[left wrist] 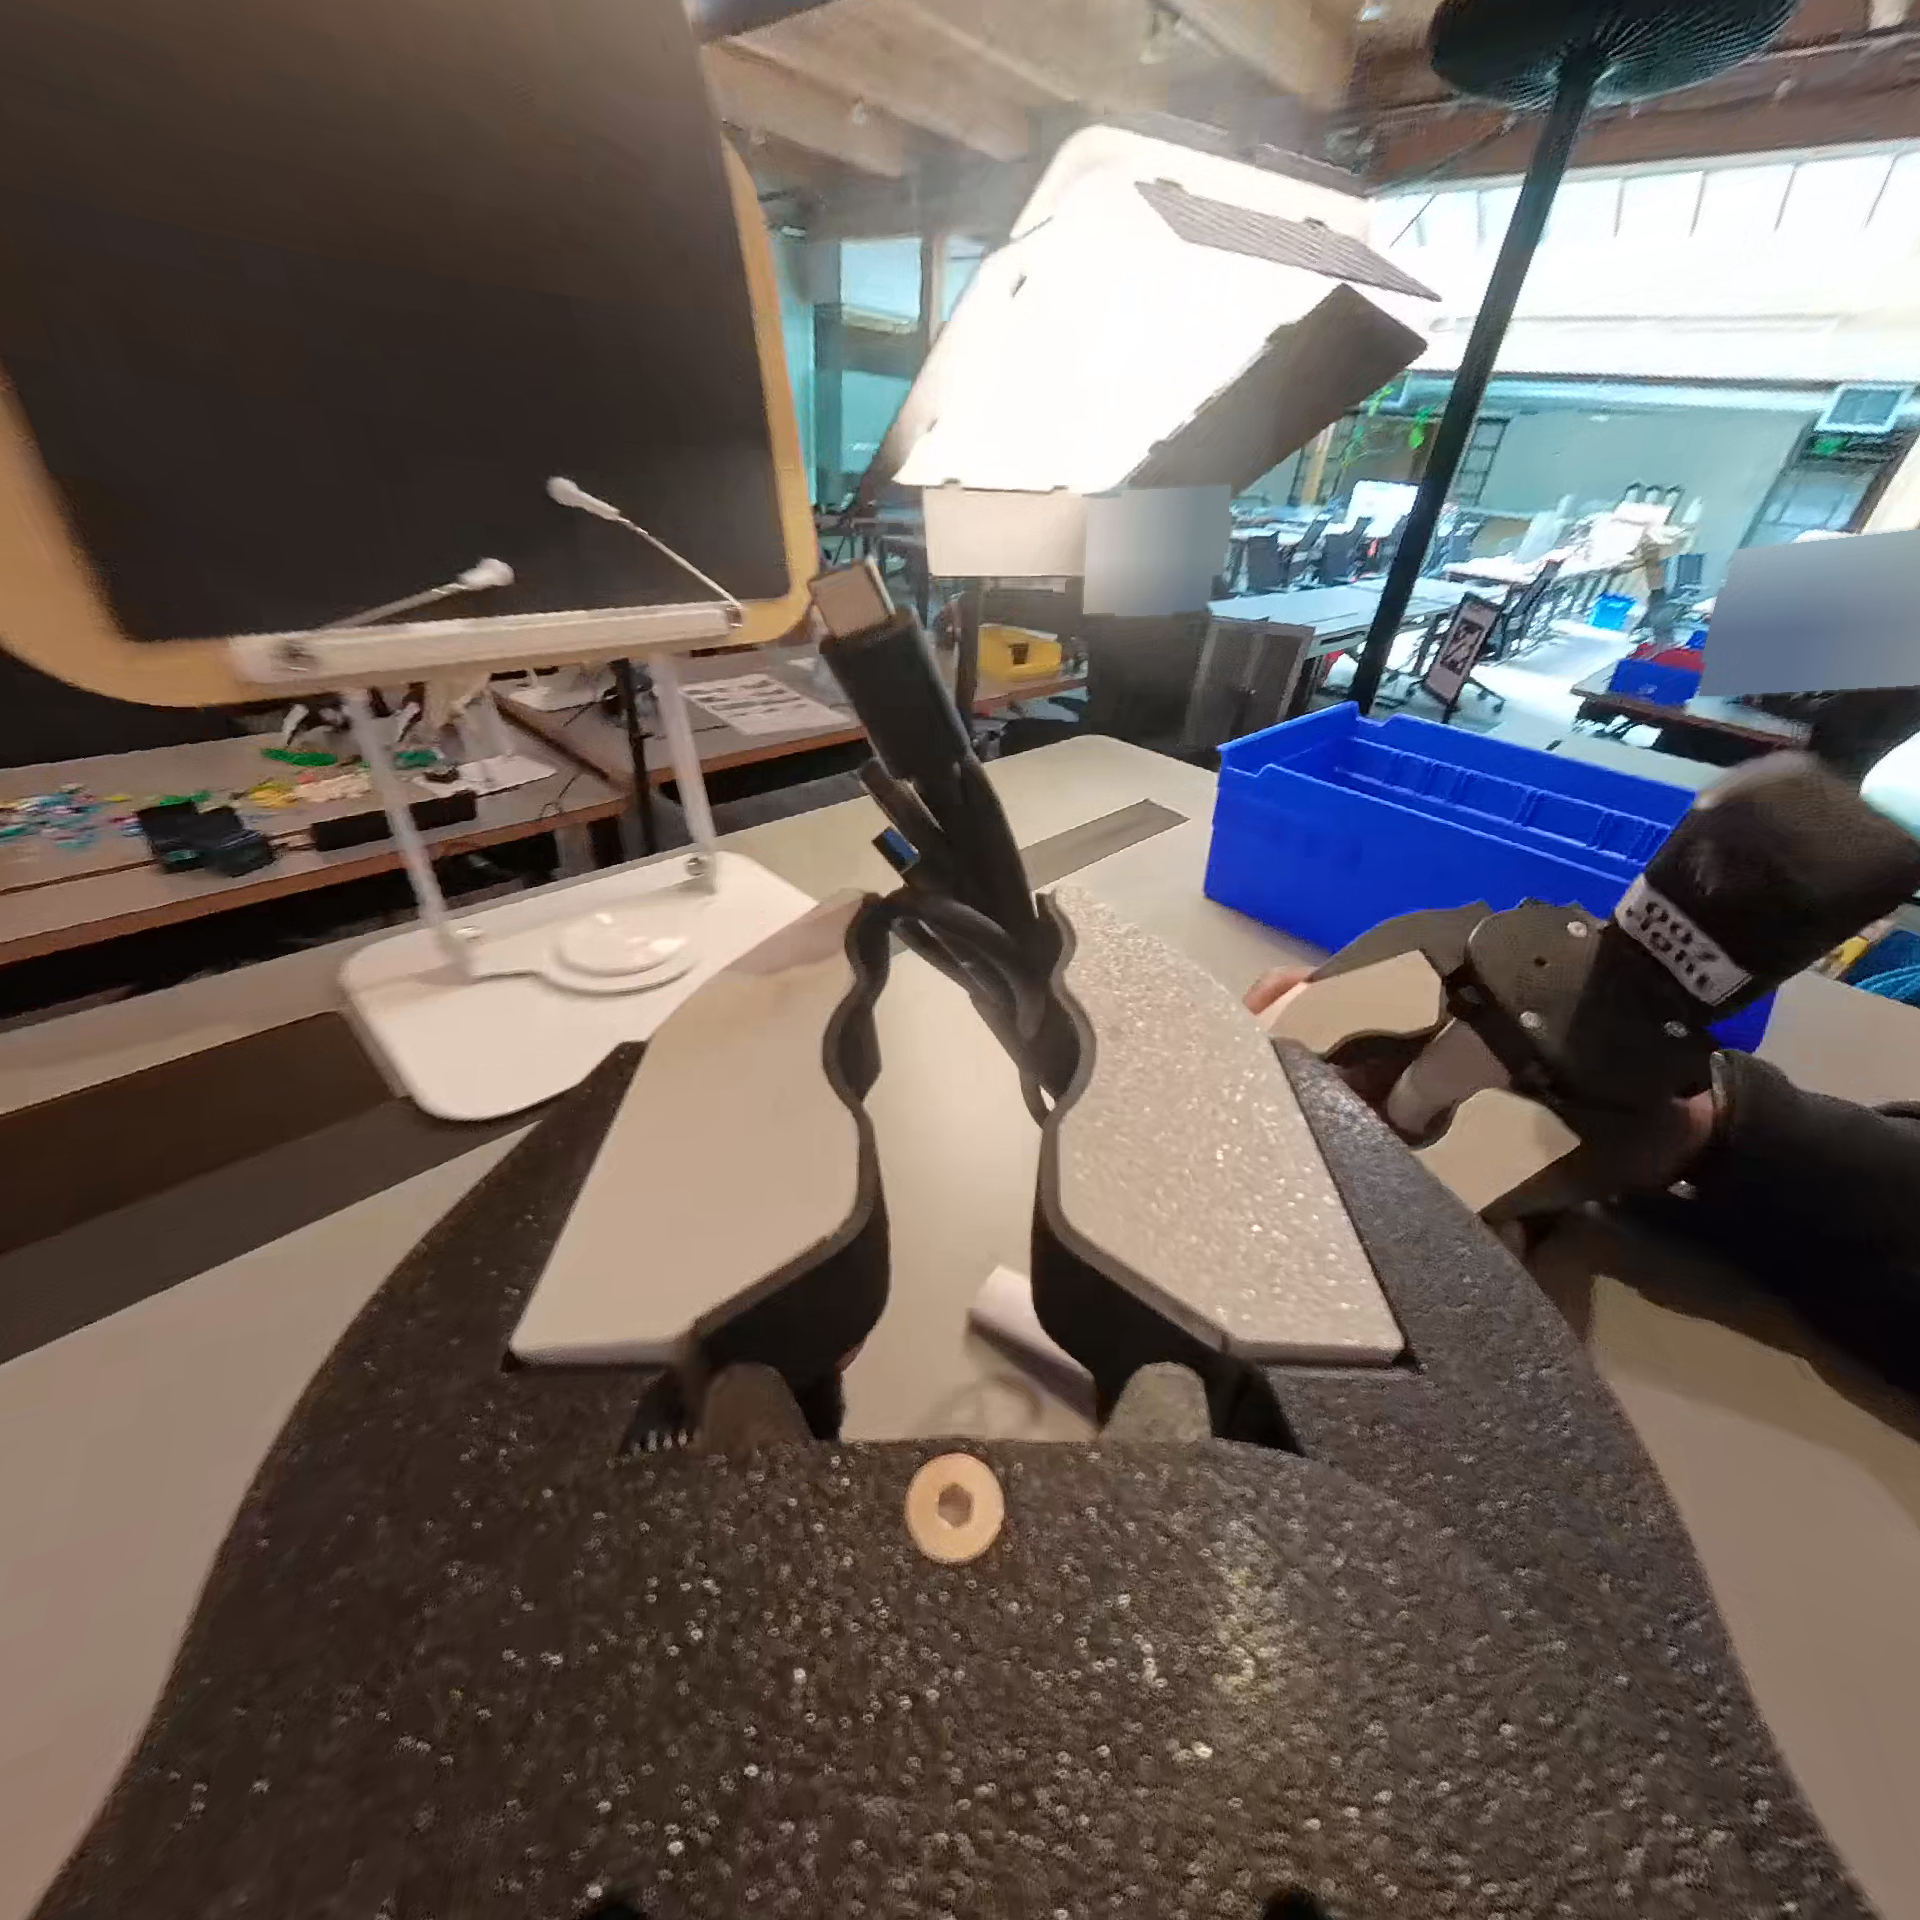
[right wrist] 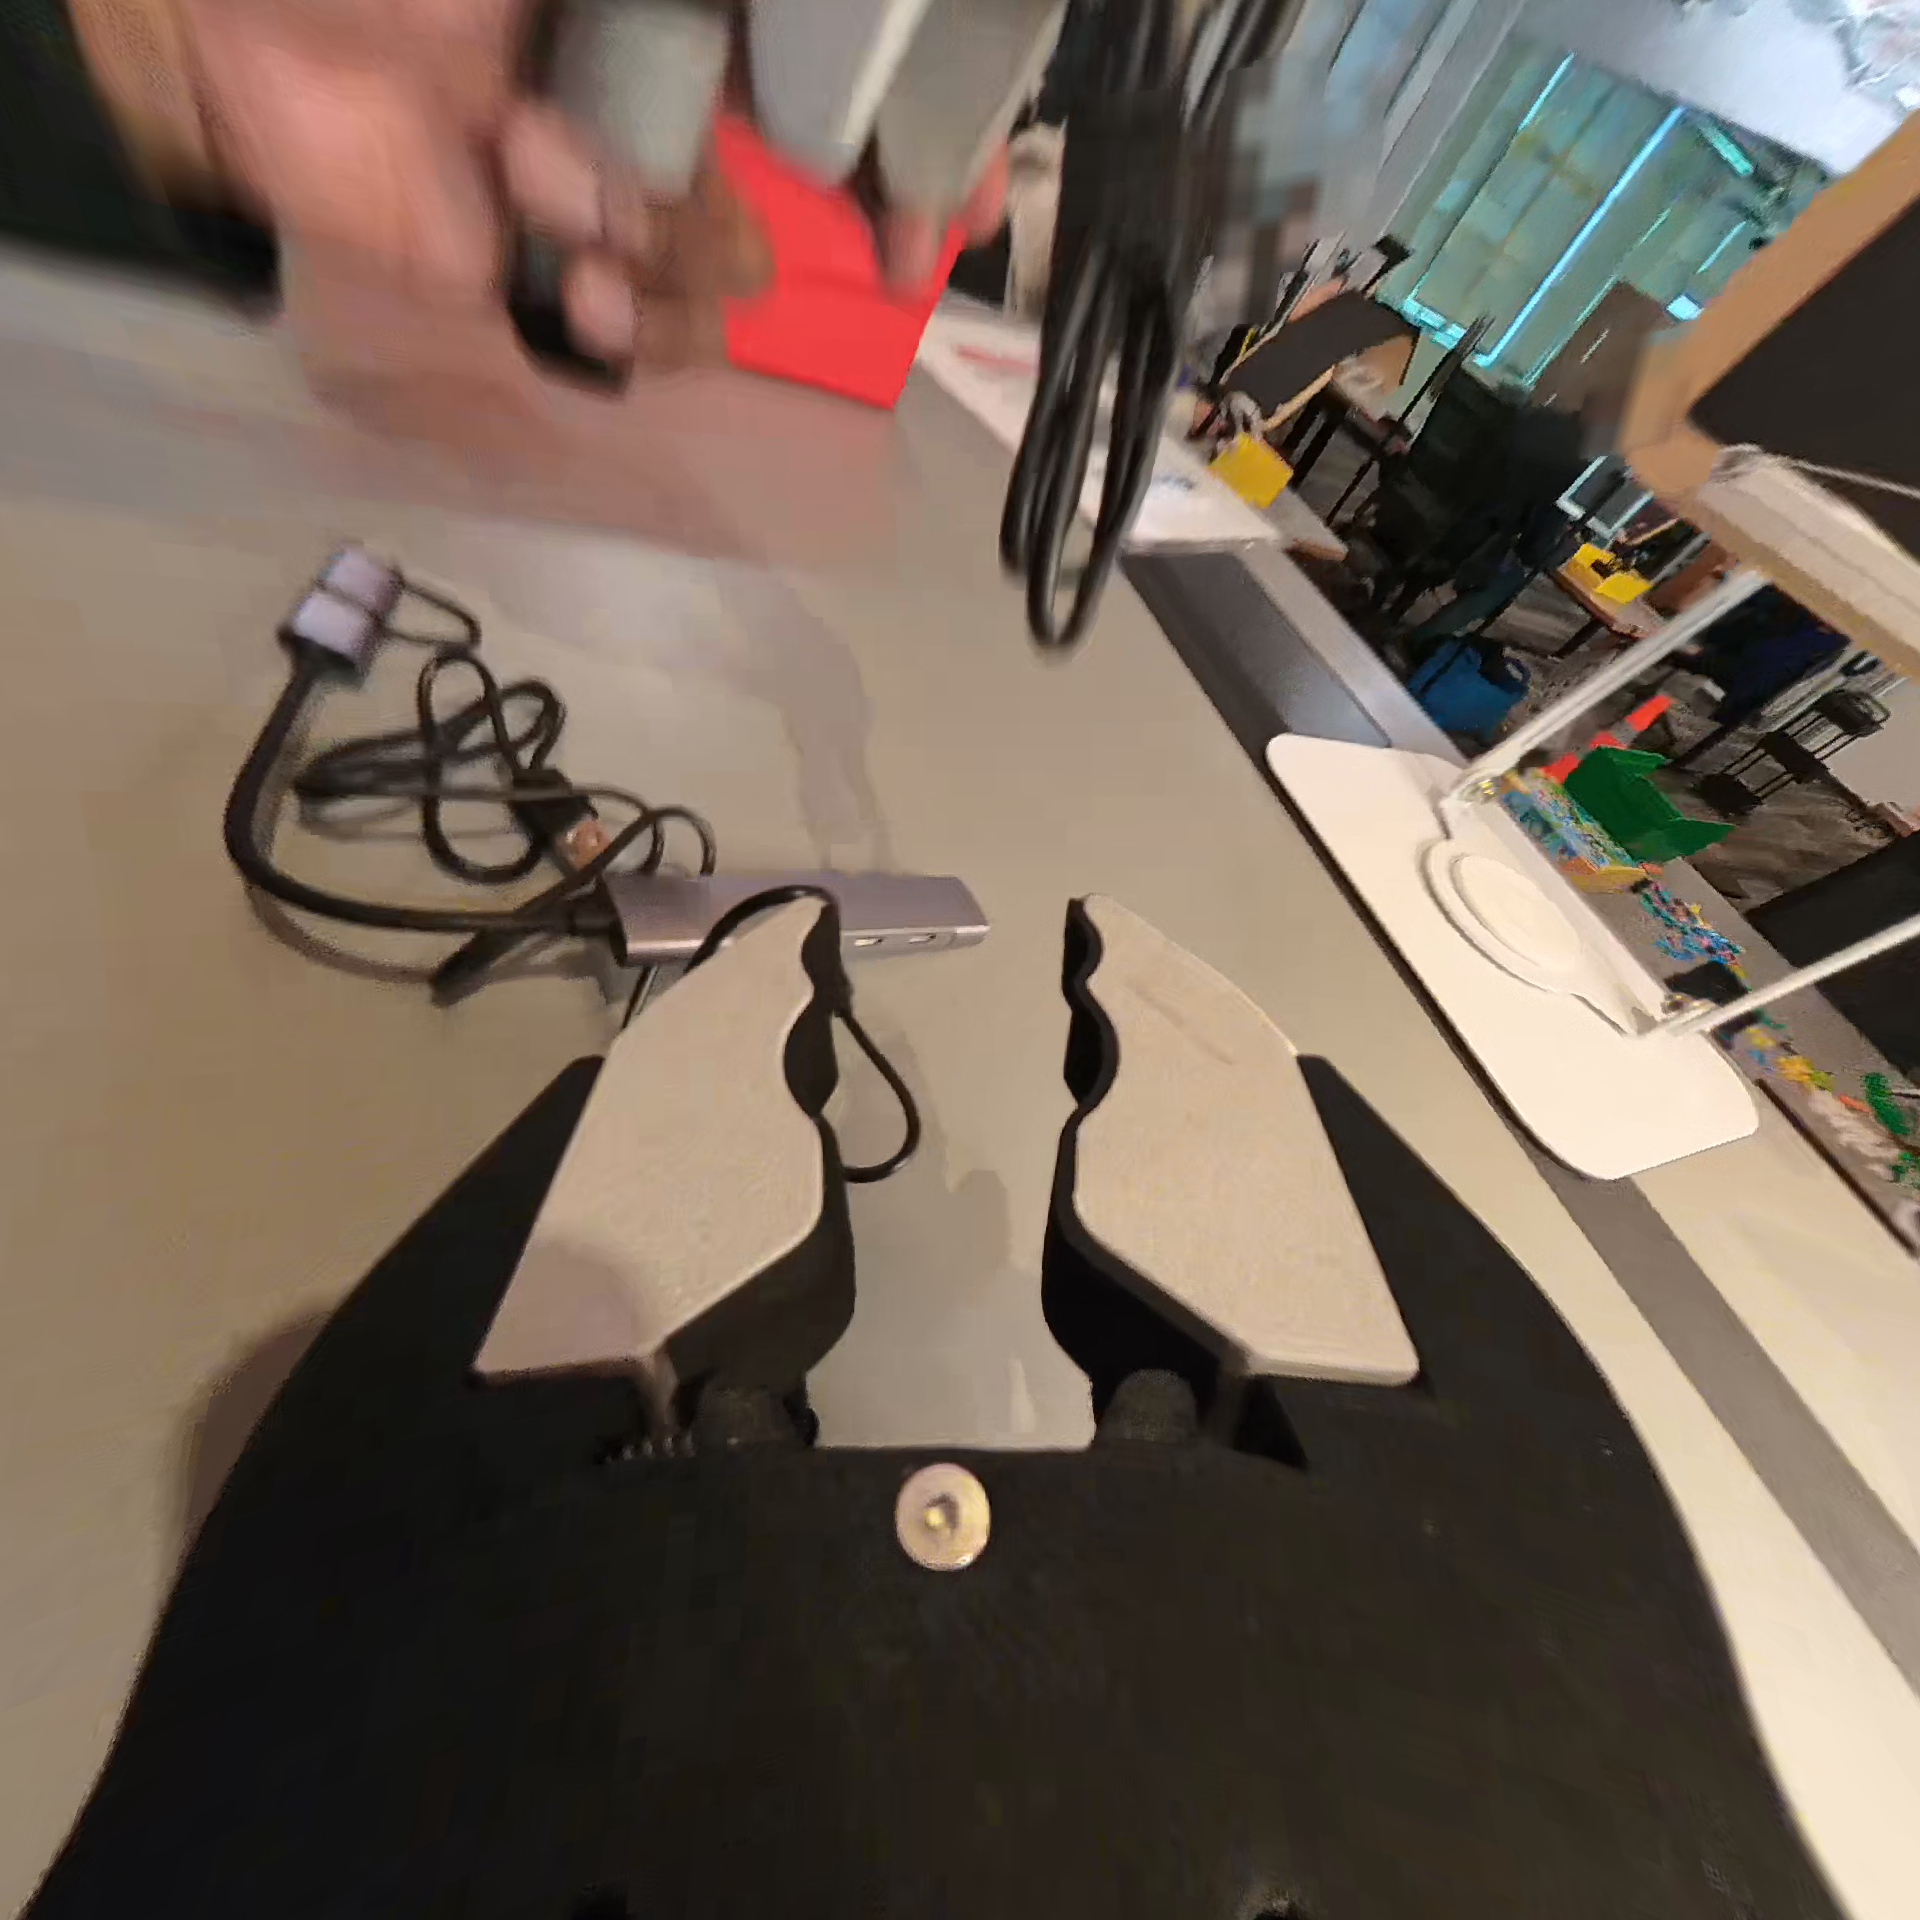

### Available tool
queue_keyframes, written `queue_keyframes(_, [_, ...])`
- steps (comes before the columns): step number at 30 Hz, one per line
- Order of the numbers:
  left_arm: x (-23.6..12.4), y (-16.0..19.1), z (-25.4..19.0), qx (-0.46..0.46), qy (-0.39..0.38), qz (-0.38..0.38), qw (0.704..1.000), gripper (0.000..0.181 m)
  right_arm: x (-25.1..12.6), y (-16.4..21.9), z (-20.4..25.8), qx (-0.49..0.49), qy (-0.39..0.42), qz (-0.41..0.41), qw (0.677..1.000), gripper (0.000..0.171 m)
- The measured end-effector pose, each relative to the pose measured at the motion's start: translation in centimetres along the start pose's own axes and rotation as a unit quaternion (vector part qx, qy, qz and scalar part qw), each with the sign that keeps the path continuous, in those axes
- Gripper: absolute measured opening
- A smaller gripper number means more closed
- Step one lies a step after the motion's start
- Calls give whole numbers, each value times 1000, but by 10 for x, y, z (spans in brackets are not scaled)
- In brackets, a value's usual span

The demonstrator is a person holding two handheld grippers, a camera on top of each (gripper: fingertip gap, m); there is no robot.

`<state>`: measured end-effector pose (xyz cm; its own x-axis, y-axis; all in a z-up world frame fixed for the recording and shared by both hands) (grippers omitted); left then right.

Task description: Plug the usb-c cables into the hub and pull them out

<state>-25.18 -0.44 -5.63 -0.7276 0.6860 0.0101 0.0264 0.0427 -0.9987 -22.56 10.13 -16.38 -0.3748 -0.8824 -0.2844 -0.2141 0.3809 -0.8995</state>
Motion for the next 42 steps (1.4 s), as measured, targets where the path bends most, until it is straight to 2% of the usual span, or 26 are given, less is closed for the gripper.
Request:
queue_keyframes(4, [48, 37, -24, 27, 7, 4, 1000, 28, -19, -13, -25, 82, 26, -79, 993, 38])
queue_keyframes(7, [65, 53, -44, 76, 17, 11, 997, 28, -28, -18, -38, 112, 49, -113, 986, 37])
queue_keyframes(13, [73, 80, -67, 170, 47, 49, 983, 29, -26, -38, -43, 91, 93, -176, 976, 35])
queue_keyframes(17, [76, 80, -75, 217, 61, 47, 973, 29, -17, -41, -43, 68, 118, -166, 977, 35])
queue_keyframes(24, [82, 80, -76, 225, 74, 39, 971, 29, -32, -51, -54, 73, 148, -207, 964, 25])
queue_keyframes(30, [86, 79, -83, 226, 85, 31, 970, 28, -26, -53, -50, 21, 168, -177, 969, 20])
queue_keyframes(32, [87, 79, -86, 228, 90, 28, 969, 28, -26, -53, -52, 10, 192, -167, 967, 10])
queue_keyframes(35, [86, 79, -84, 224, 95, 29, 970, 30, -26, -52, -56, -23, 222, -141, 965, 10])
queue_keyframes(39, [78, 68, -59, 197, 71, 17, 978, 34, -39, -52, -70, -85, 298, -103, 945, 7])
queue_keyframes(42, [67, 59, -23, 130, 37, 9, 991, 35, -47, -53, -74, -151, 329, -63, 930, 7])
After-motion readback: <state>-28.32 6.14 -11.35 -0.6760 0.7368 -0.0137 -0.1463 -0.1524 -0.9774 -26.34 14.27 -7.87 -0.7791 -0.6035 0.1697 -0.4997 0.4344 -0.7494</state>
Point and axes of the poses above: each gripper's, where its closed fingertips meet, x out along the fingers, y out of its underside, z = x × y across the jaws, the point moved 1 cm from there along -x, back along the fingers, and after that the axes turned 2 degrees about x, right-handed, at the moved point
